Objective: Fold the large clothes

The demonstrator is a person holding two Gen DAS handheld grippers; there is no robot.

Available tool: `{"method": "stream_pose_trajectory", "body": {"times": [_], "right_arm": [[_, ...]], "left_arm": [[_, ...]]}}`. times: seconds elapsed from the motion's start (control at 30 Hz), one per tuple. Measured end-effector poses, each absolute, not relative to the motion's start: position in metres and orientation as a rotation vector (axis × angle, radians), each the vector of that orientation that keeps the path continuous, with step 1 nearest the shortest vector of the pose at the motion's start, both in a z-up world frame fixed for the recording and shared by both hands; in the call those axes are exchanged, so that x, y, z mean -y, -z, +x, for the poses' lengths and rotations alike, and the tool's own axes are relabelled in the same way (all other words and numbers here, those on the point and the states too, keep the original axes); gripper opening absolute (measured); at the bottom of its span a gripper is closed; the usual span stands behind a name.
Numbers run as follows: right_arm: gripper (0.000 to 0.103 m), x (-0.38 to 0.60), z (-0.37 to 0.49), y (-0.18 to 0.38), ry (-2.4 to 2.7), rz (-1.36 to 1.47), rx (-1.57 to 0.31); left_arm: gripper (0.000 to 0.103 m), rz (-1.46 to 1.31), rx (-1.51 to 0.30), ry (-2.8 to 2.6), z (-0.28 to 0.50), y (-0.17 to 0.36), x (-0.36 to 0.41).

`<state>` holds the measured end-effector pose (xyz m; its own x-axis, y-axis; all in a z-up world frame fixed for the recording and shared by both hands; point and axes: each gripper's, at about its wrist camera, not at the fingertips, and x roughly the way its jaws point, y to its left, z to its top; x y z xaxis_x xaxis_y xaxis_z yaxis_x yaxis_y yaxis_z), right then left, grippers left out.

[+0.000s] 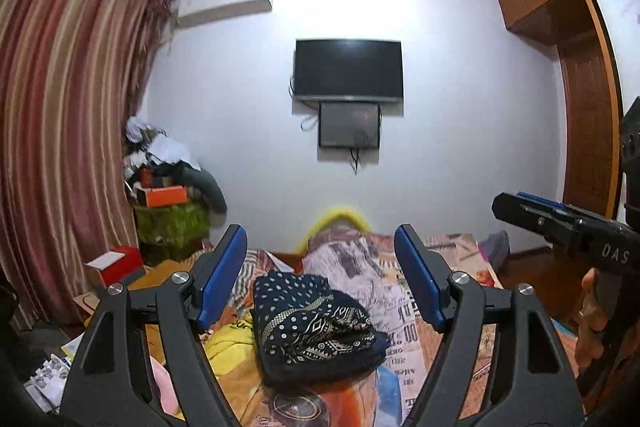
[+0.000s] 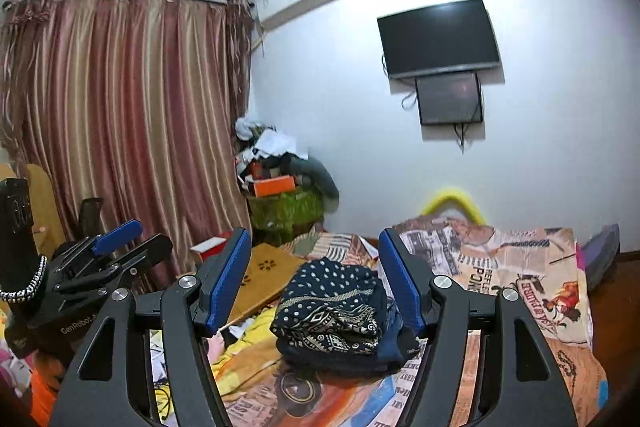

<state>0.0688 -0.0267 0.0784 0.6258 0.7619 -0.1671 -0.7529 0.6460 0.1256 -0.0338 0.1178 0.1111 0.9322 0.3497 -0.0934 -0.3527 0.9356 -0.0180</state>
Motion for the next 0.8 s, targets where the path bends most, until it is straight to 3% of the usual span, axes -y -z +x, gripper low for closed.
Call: {"method": "stream_pose_trajectory", "body": {"times": [0.1, 0.23, 0.4, 0.8], "right_arm": [[0.071, 0.030, 0.061, -0.075, -0.849, 0.045, -0.196], [0.086, 0.030, 0.059, -0.069, -0.803, 0.045, -0.180], [0.098, 0.023, 0.060, -0.068, -0.778, 0.022, -0.200], [0.099, 0.026, 0.058, -0.065, -0.763, -0.008, -0.222]], "left_arm": [[0.081, -0.038, -0.067, -0.379, -0.044, -0.108, -0.110], [0.097, -0.057, -0.066, -0.408, -0.054, -0.101, -0.105], [0.100, -0.074, -0.089, -0.426, -0.056, -0.093, -0.108], [0.102, -0.084, -0.110, -0.440, -0.056, -0.083, -0.105]]}}
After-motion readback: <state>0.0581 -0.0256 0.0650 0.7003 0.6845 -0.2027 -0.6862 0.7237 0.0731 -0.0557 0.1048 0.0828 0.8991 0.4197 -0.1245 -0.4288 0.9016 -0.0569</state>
